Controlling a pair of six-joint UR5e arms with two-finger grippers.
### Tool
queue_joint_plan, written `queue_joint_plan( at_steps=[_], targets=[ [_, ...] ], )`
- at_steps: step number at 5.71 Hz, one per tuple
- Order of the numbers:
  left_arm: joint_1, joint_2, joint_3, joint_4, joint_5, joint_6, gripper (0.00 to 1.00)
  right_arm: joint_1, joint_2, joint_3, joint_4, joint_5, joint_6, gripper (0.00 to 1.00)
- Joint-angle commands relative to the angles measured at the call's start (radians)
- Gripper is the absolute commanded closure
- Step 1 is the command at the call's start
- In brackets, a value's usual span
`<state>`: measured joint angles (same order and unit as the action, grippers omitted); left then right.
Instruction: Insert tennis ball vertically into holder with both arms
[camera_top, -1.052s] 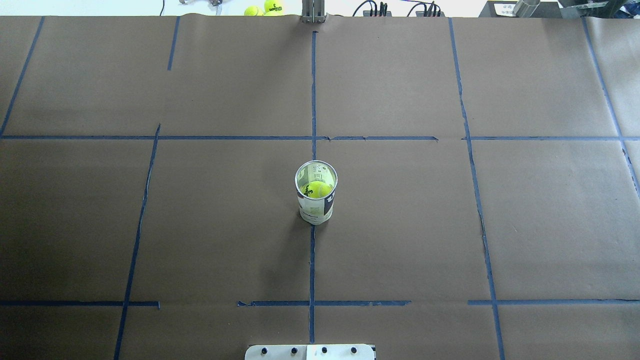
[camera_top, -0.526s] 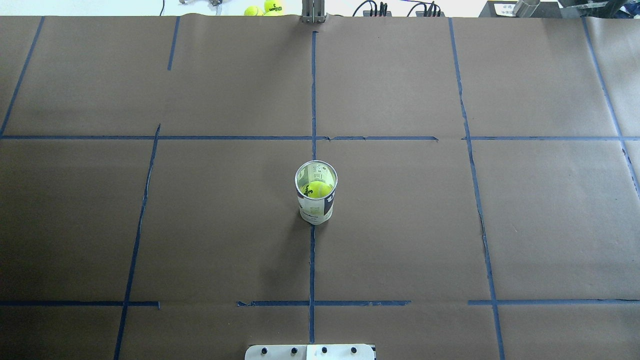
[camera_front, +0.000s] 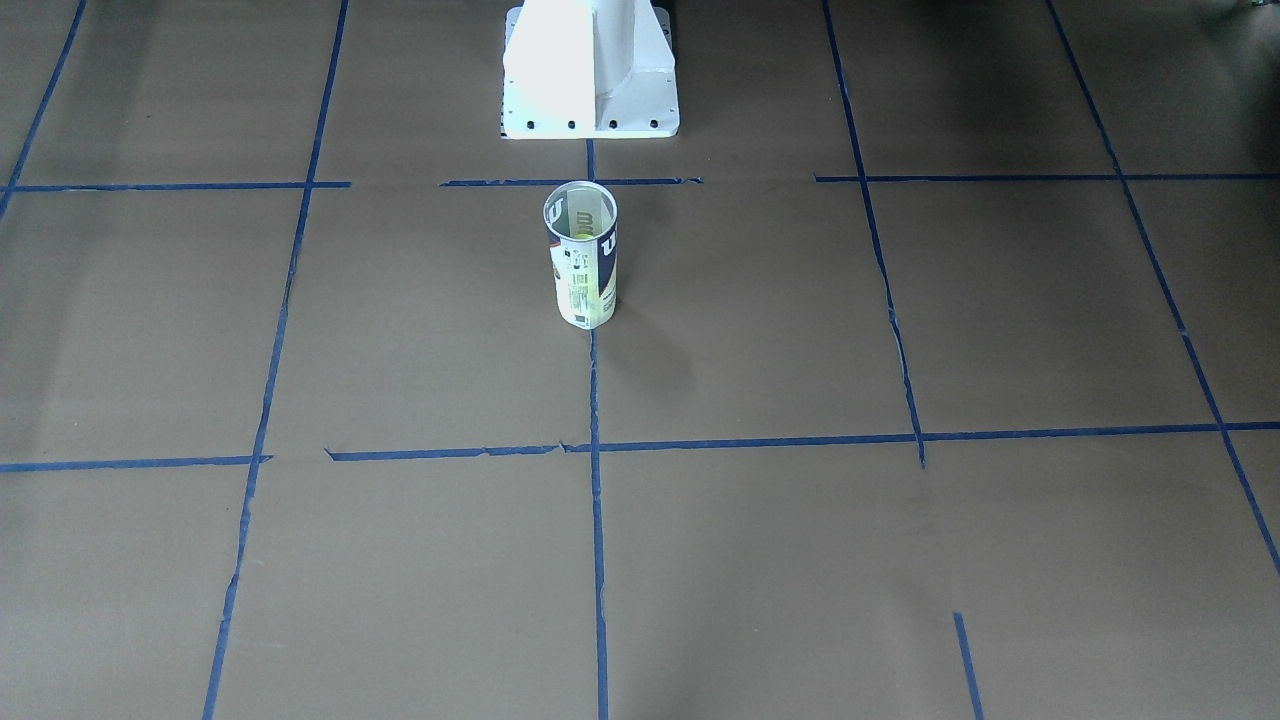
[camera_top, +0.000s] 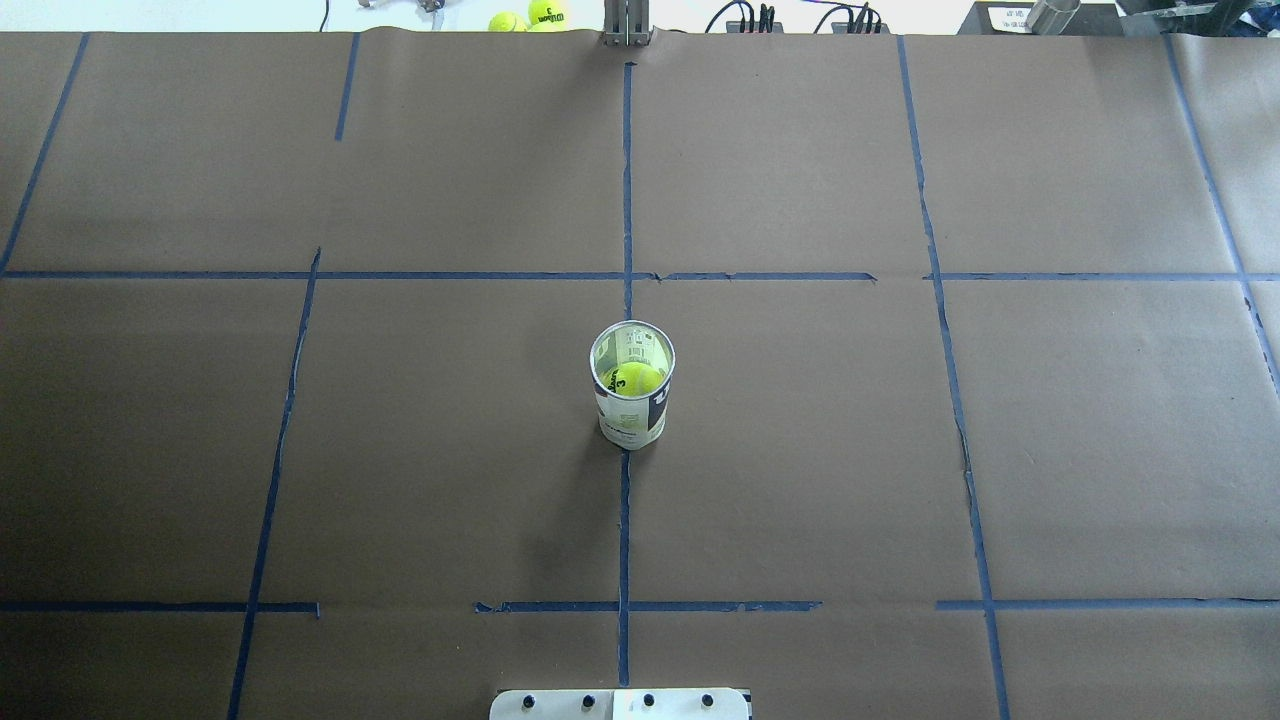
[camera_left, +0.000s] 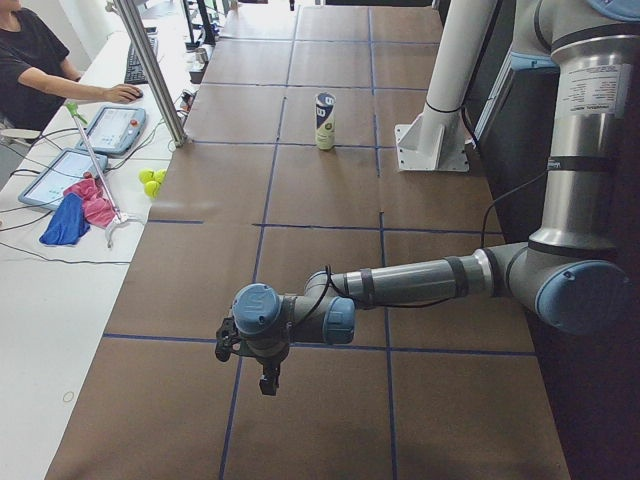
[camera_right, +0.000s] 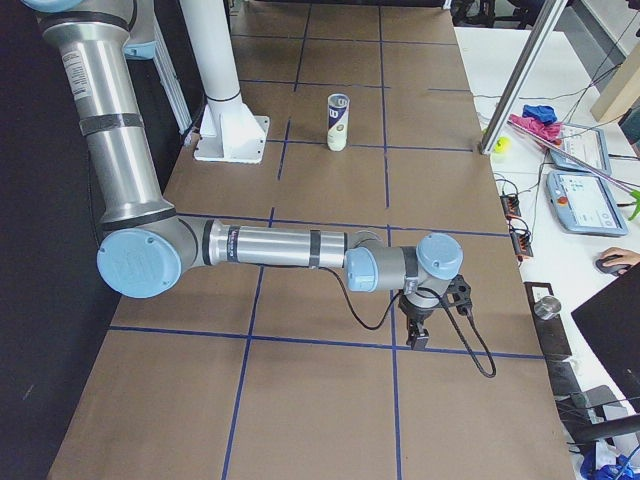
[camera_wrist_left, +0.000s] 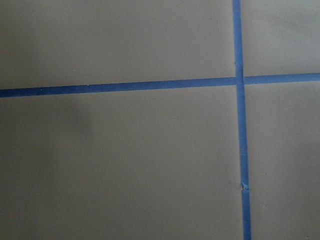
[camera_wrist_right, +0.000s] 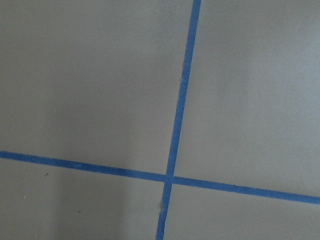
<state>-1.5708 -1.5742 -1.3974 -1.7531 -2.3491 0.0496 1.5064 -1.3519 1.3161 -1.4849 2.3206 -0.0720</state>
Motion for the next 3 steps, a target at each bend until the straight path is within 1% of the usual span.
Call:
queue_joint_plan(
  at_steps=[1, 2, 3],
  targets=[
    [0.002, -0.013, -0.056, 0.083, -0.001, -0.004, 0.00, 0.017, -0.025, -0.003, -0.022, 0.029, -0.051, 0.00],
    [0.006, -0.018, -0.139, 0.207, 0.007, -0.002, 0.00, 0.026, -0.018, 0.012, -0.023, 0.040, -0.049, 0.00],
    [0.006, -0.003, -0.196, 0.221, 0.007, -0.002, 0.00, 0.029, -0.015, 0.053, -0.028, 0.039, -0.029, 0.00]
  ],
)
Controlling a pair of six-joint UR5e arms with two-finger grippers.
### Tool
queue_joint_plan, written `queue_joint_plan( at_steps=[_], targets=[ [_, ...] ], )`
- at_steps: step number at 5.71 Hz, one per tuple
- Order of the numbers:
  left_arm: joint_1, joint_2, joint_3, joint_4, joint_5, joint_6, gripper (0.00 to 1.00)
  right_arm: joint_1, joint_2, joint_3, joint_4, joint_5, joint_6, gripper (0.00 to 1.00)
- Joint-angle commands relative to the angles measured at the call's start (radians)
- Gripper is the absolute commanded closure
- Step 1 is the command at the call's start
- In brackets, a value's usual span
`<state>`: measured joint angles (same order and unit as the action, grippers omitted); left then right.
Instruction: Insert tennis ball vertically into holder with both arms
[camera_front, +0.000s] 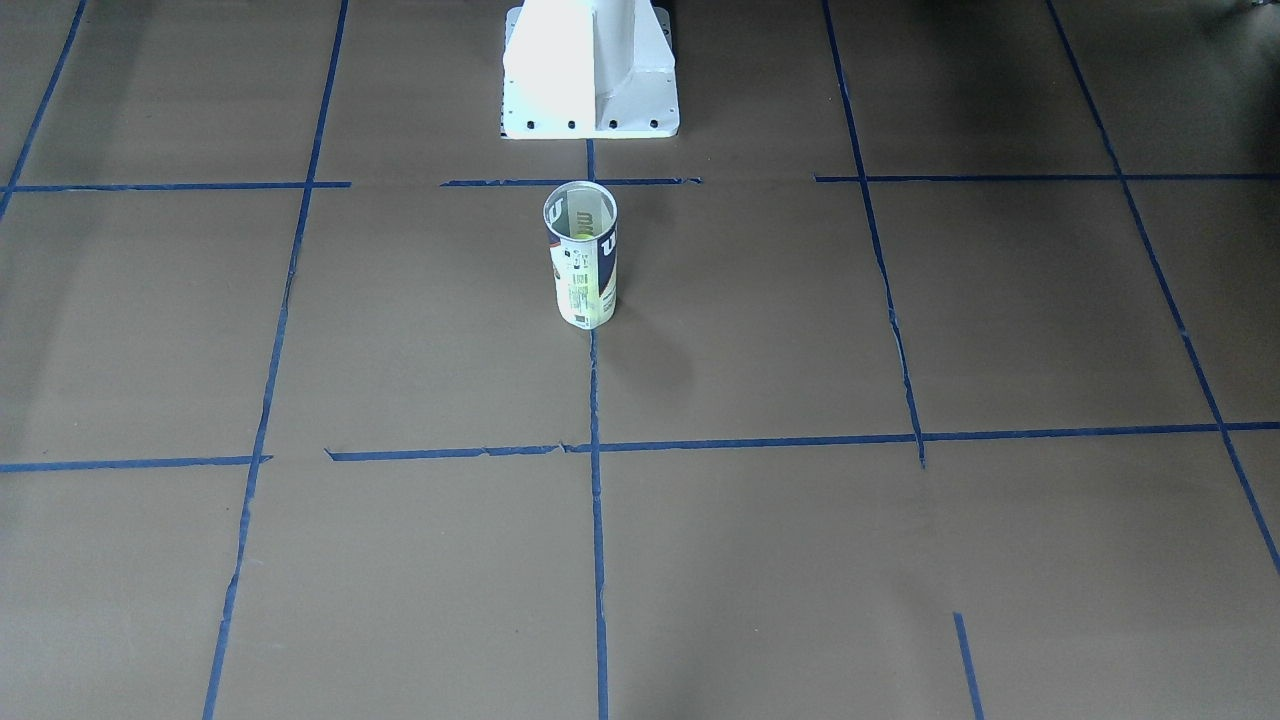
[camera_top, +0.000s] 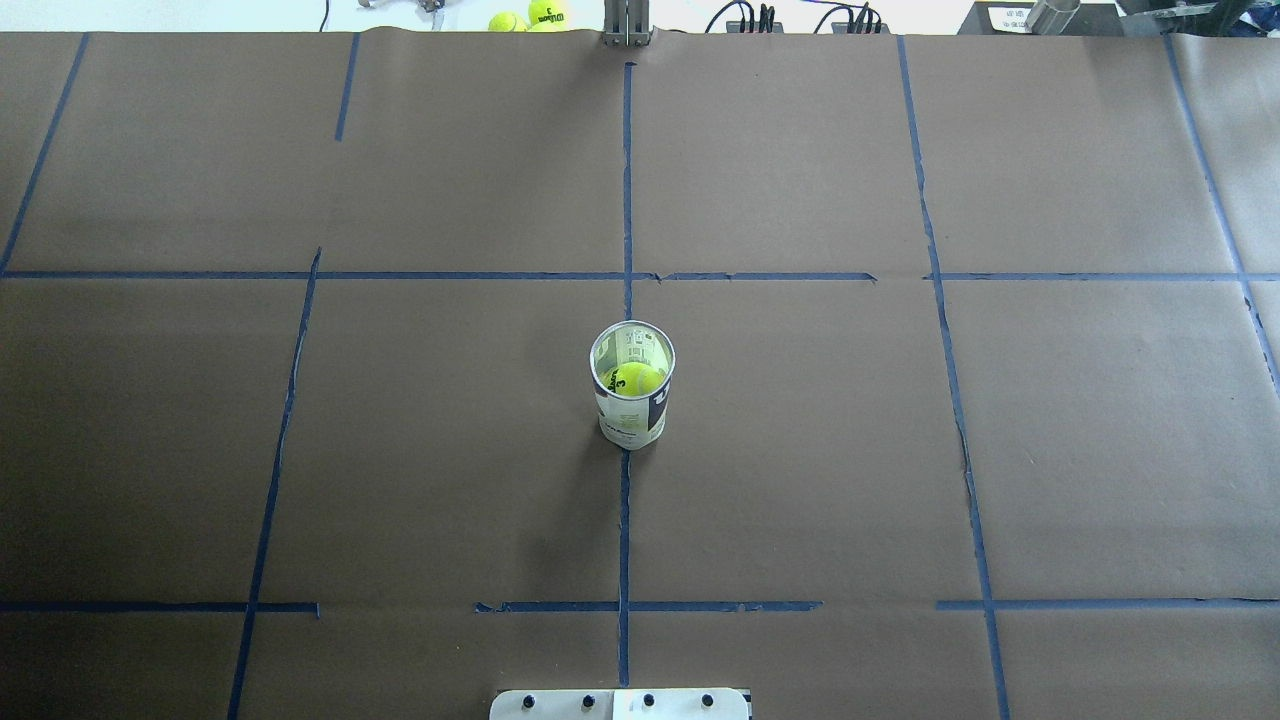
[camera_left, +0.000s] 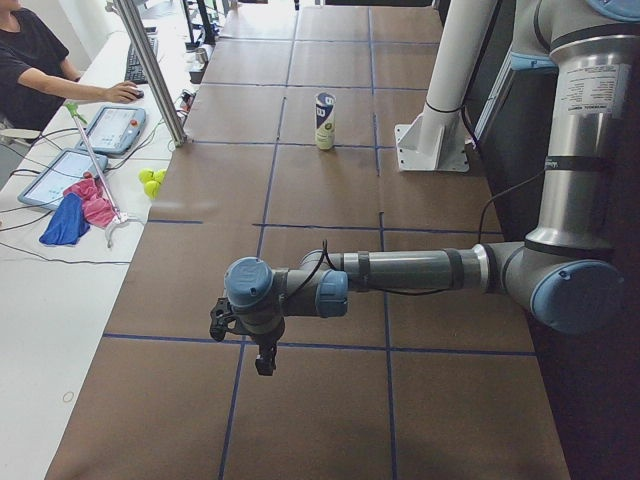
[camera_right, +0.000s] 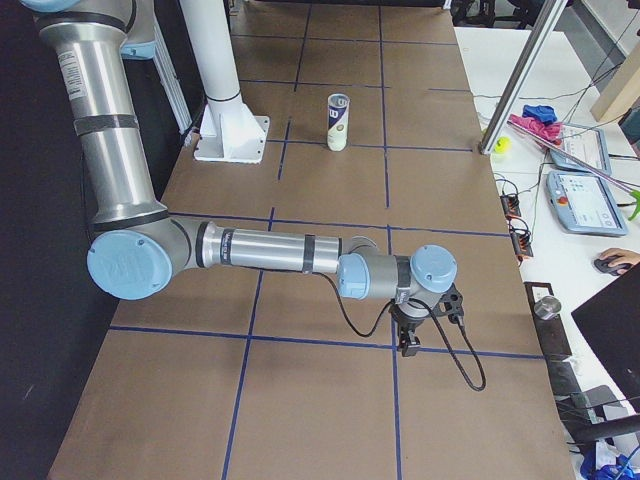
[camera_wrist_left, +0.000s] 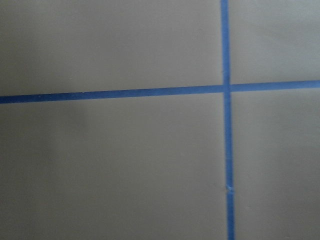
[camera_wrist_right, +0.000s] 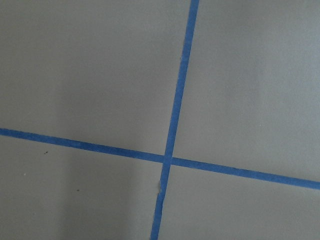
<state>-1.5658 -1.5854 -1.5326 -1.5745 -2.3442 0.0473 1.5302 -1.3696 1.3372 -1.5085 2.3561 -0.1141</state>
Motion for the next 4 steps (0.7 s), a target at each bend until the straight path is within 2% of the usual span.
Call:
queue_joint_plan(
  at_steps=[1, 2, 4],
  targets=[
    [0.004, 0.037, -0.125, 0.062, 0.000, -0.001, 0.00, 0.014, -0.046, 0.162, -0.101, -0.004, 0.019, 0.00],
    [0.004, 0.042, -0.177, 0.127, 0.000, -0.001, 0.00, 0.013, -0.183, 0.321, -0.113, -0.011, 0.021, 0.00],
    [0.006, 0.064, -0.193, 0.143, -0.004, 0.003, 0.00, 0.011, -0.194, 0.307, -0.114, -0.009, 0.019, 0.00]
  ],
)
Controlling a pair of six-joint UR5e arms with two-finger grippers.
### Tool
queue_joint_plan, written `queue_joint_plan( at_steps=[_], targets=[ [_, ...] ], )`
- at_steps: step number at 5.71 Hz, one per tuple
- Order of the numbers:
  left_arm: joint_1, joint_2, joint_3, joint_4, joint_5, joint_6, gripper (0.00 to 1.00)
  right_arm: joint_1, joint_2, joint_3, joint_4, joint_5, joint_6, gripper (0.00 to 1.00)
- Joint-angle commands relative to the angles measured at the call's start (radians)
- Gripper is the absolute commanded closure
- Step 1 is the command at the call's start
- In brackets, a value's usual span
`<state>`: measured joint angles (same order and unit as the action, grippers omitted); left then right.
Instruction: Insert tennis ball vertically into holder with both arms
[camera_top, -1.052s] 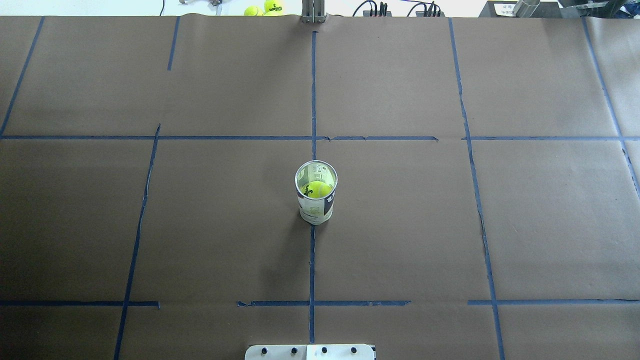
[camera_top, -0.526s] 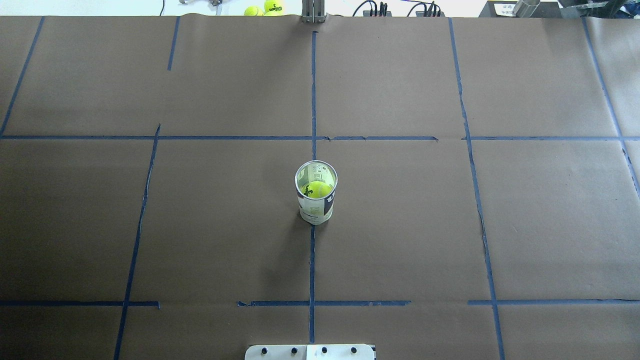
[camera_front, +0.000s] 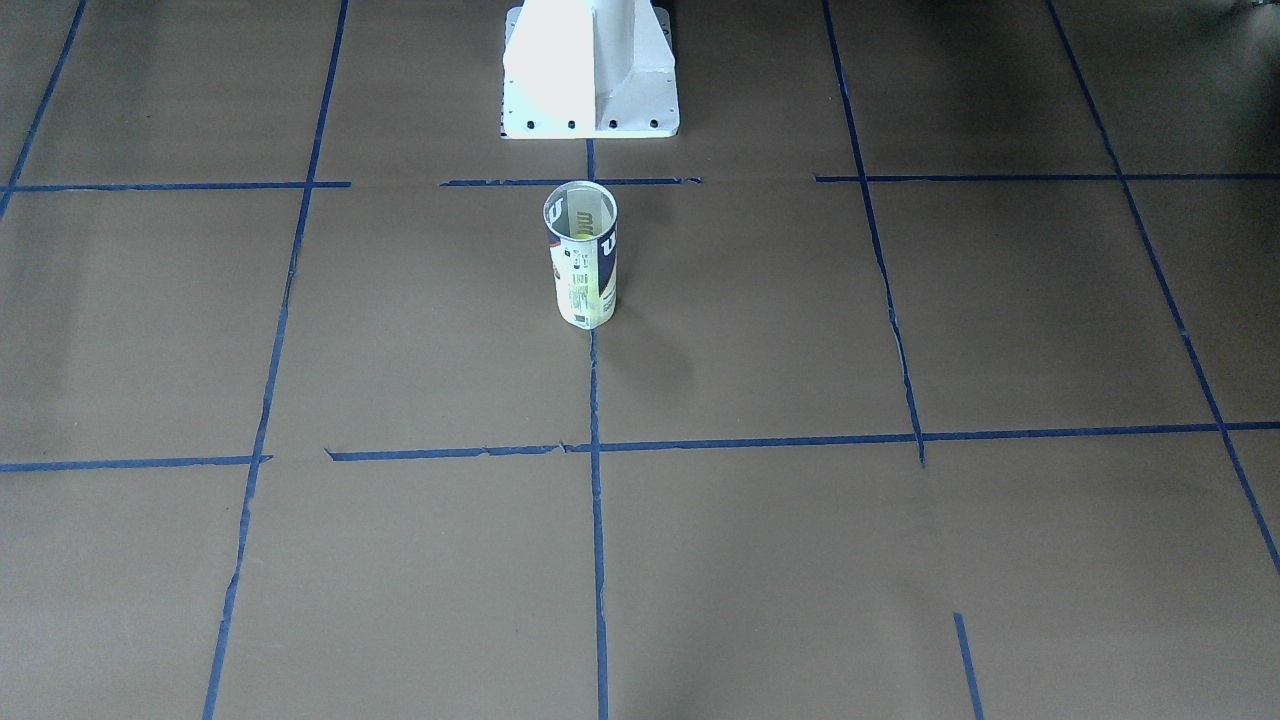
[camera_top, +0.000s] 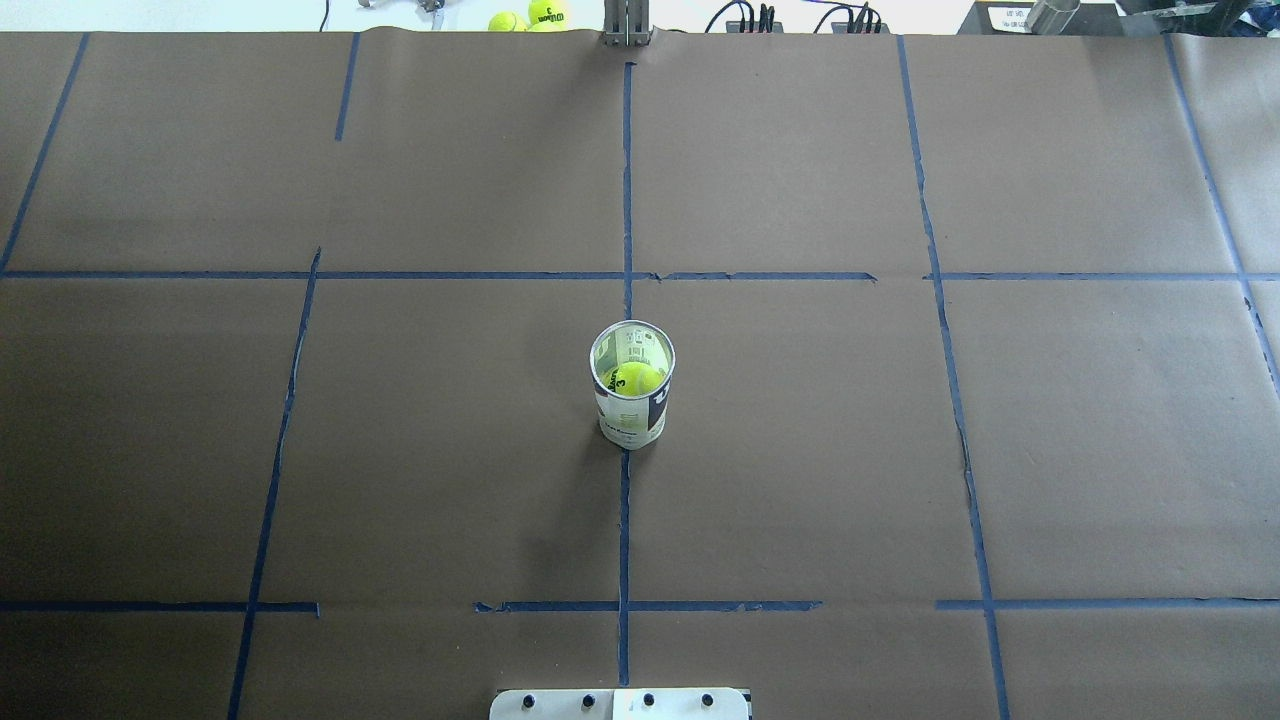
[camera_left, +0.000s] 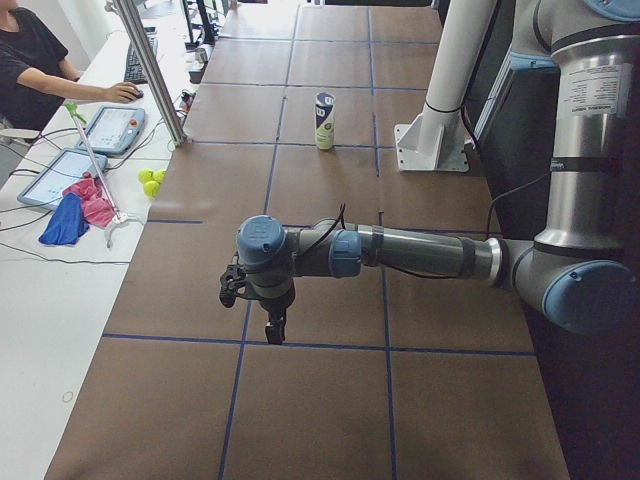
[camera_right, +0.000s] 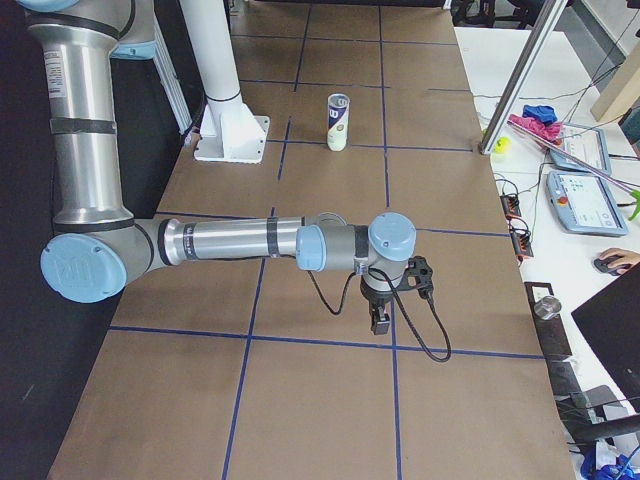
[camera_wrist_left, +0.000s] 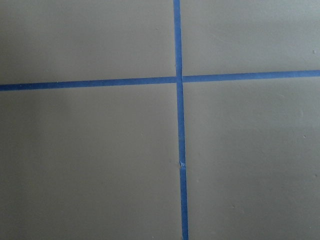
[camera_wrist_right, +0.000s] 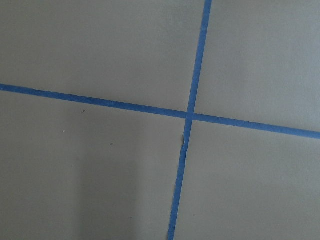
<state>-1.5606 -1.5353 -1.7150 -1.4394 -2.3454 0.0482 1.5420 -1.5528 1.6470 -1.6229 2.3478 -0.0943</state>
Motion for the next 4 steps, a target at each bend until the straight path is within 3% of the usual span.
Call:
queue_joint_plan(
  at_steps=[1, 4],
  targets=[
    [0.019, 0.012, -0.011, 0.008, -0.002, 0.007, 0.00, 0.000, -0.010, -0.004, 0.000, 0.002, 0.001, 0.00],
    [0.027, 0.015, -0.009, 0.007, 0.002, 0.009, 0.00, 0.000, -0.010, -0.006, -0.006, 0.004, 0.001, 0.00]
  ],
)
